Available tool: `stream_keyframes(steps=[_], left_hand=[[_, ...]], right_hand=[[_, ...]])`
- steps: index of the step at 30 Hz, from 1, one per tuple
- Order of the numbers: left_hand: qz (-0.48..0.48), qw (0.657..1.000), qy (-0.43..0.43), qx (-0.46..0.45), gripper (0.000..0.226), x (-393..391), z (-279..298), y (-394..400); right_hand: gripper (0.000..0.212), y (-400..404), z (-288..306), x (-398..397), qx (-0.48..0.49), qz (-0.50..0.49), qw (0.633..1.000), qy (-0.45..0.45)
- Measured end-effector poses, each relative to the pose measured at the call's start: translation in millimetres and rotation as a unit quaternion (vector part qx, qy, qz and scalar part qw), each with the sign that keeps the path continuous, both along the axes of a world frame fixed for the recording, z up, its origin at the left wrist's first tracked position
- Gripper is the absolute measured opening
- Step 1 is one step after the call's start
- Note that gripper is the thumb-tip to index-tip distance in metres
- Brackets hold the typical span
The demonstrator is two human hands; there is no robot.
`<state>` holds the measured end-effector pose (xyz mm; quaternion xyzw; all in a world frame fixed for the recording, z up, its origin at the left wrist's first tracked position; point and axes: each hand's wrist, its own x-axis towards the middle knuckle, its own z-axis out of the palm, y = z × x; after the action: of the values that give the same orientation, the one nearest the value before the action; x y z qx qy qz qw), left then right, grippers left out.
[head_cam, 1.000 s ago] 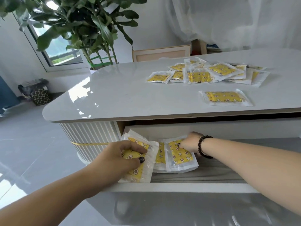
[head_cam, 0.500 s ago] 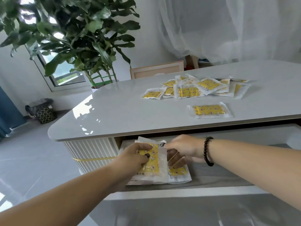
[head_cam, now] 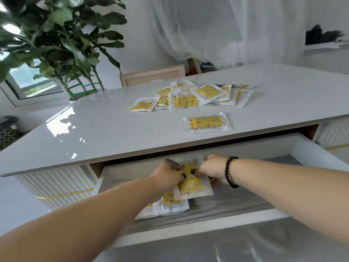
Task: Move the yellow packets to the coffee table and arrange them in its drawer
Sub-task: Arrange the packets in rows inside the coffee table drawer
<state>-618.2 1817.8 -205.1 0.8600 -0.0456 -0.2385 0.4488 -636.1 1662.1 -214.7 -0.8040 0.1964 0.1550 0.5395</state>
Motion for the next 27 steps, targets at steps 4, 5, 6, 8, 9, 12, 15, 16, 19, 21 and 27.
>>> stream_keyframes(steps=[4,5,6,8,9,12,15,16,19,21,27], left_hand=[[-0.018,0.999,0.015,0.022,0.026,7,-9,-10],[-0.021,0.999,0.016,0.028,0.021,8,-10,-12],[-0.022,0.999,0.016,0.034,0.016,8,-10,-13],[-0.02,0.999,0.02,0.041,0.009,9,-10,-16],[-0.021,0.999,0.024,0.041,0.008,9,-11,-16],[-0.027,0.998,0.041,0.038,0.006,11,-12,-15],[-0.041,0.997,0.044,0.047,0.01,12,-10,-12],[-0.047,0.997,0.04,0.054,0.015,12,-7,-11],[-0.057,0.996,0.03,0.065,0.016,10,1,-6],[-0.059,0.996,0.026,0.059,0.008,9,7,-2],[-0.09,0.996,-0.015,0.011,0.01,-8,49,10]], right_hand=[[0.037,0,-8,6,-0.097,0.011,0.995,0.016],[0.036,1,-10,7,-0.115,0.013,0.993,0.019],[0.036,1,-11,8,-0.133,0.015,0.991,0.021],[0.037,0,-12,9,-0.16,0.019,0.987,0.022],[0.039,0,-13,10,-0.171,0.024,0.985,0.027],[0.045,0,-14,8,-0.206,0.045,0.976,0.057],[0.043,1,-15,7,-0.214,0.056,0.973,0.068],[0.041,2,-14,7,-0.23,0.061,0.969,0.071],[0.033,5,-8,4,-0.304,0.095,0.945,0.07],[0.027,6,-4,2,-0.341,0.109,0.932,0.052],[0.031,14,39,-14,-0.338,0.136,0.931,0.018]])
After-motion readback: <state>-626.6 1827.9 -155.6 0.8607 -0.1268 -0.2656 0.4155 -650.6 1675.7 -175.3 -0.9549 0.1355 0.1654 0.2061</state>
